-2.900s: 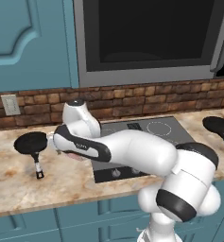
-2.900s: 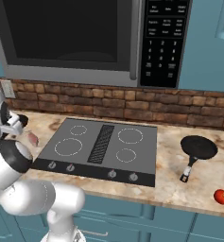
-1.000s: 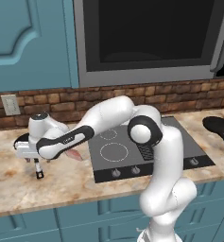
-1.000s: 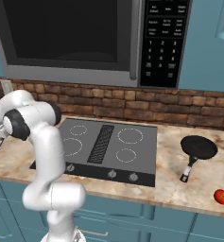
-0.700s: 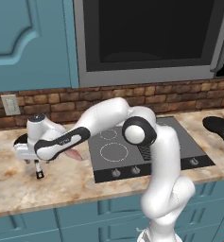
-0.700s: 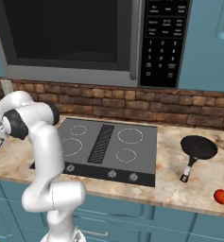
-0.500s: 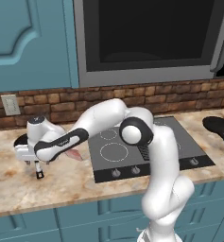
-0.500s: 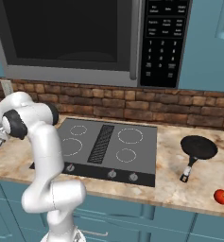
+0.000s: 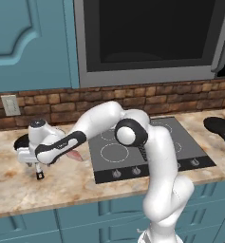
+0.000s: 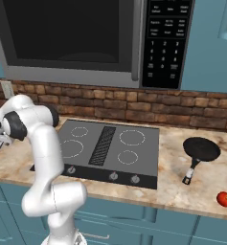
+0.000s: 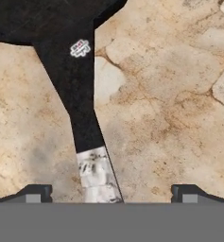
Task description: Place both pans onto different burners. Then place the tomato and the steak on different pans.
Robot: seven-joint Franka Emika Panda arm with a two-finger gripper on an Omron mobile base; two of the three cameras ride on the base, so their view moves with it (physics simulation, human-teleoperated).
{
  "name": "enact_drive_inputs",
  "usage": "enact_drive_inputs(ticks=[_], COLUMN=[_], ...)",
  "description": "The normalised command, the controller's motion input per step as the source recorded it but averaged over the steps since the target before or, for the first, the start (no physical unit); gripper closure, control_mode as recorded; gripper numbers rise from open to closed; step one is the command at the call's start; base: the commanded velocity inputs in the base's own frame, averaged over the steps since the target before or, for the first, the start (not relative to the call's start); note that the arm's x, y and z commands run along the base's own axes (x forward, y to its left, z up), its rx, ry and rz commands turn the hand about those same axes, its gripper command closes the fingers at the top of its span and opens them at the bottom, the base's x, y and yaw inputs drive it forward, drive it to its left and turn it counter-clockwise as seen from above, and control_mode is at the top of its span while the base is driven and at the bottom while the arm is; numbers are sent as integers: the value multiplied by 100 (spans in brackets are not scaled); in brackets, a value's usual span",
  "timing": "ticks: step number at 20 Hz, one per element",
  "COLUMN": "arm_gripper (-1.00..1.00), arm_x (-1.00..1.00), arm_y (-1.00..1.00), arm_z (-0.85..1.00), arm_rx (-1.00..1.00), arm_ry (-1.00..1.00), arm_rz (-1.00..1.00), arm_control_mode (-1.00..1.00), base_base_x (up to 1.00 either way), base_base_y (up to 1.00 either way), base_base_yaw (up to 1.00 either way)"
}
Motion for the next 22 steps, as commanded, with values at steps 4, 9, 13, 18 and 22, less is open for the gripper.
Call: enact_drive_inputs(ticks=[4, 9, 13, 18, 22], arm_gripper=[-100, -100, -100, -100, -100], arm_x=[18, 14, 10, 8, 3], arm_y=[1, 5, 10, 18, 14], arm_z=[-9, -12, -13, -16, -27], arm_rx=[0, 0, 0, 0, 0], arm_ry=[2, 2, 3, 4, 2], arm_rz=[0, 0, 0, 0, 0], arm_control_mode=[-100, -100, -100, -100, -100], base_base_x=[0, 0, 0, 0, 0], base_base_y=[0, 0, 0, 0, 0], base_base_yaw=[0, 0, 0, 0, 0])
